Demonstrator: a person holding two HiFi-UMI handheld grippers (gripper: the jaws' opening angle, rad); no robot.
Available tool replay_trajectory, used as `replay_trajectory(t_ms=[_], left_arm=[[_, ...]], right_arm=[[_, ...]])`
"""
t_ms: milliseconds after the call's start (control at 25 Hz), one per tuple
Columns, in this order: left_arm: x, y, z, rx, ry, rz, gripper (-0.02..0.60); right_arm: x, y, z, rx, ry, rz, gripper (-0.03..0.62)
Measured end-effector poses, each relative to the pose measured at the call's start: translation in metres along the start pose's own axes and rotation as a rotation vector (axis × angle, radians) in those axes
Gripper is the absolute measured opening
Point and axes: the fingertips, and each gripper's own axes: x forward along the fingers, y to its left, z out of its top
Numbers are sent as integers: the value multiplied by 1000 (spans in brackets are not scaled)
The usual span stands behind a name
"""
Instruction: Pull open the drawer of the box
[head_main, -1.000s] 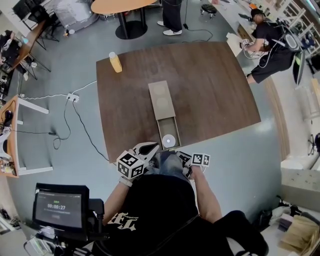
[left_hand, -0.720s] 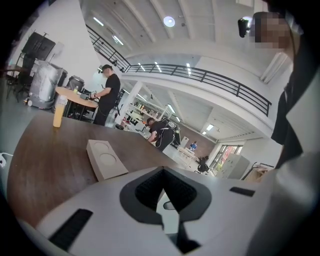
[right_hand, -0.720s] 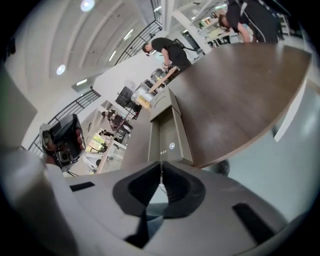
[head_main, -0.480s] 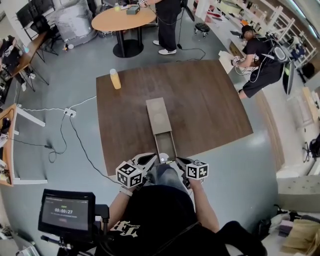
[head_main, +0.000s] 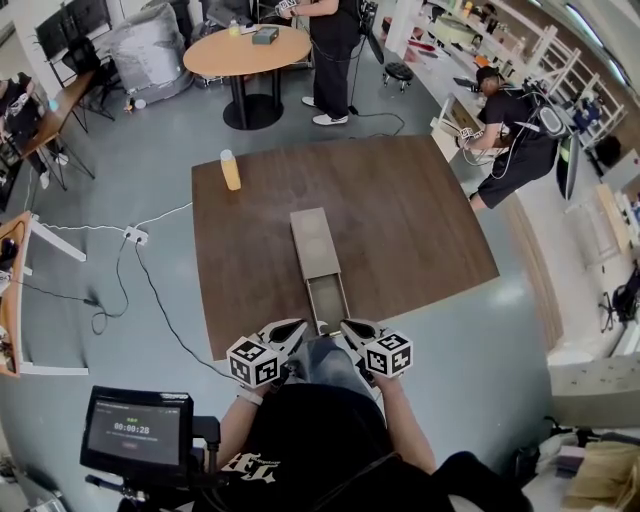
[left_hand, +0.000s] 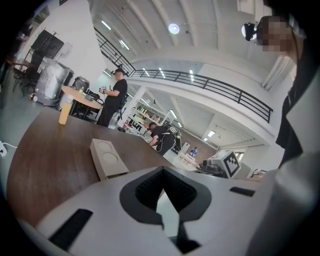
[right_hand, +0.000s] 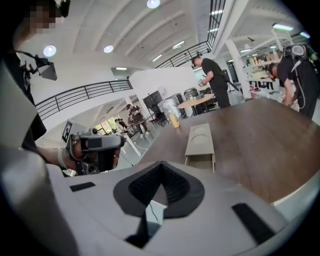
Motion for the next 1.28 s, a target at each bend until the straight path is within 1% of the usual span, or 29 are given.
replay_trajectory(t_ms=[200,440,560,680,760,960,1160,1240,1280], left_arm=[[-6,0,-6,-10,-12,6,5],[-9,-7,-10,-52,-25,-7,5],[-11,-11,-13,-51,-17,-19,5],[-11,-10,-14,-48,-20,-22,5],[-12,-10,-13,-46,-25,-22,5],[-12,-6,-1,-29,-37,-18,5],[-15,1,12,-19,-50,-14,5],[-16,-6,9,-21,-54,-10,5],[-17,-16,4,-23,-55,-8,5]], right_arm=[[-4,4,-3,16,-14,-17,-14],[-16,9,6,8,-40,-48,-14],[-22,14,17,-12,-93,-56,-14],[-26,22,32,-58,-171,-46,-14],[-28,28,40,-85,-199,-40,-14],[-26,34,56,-144,-208,-33,-14],[-24,38,66,-159,-219,-29,-14],[-32,40,63,-162,-222,-28,-14],[-43,41,58,-161,-224,-28,-14]])
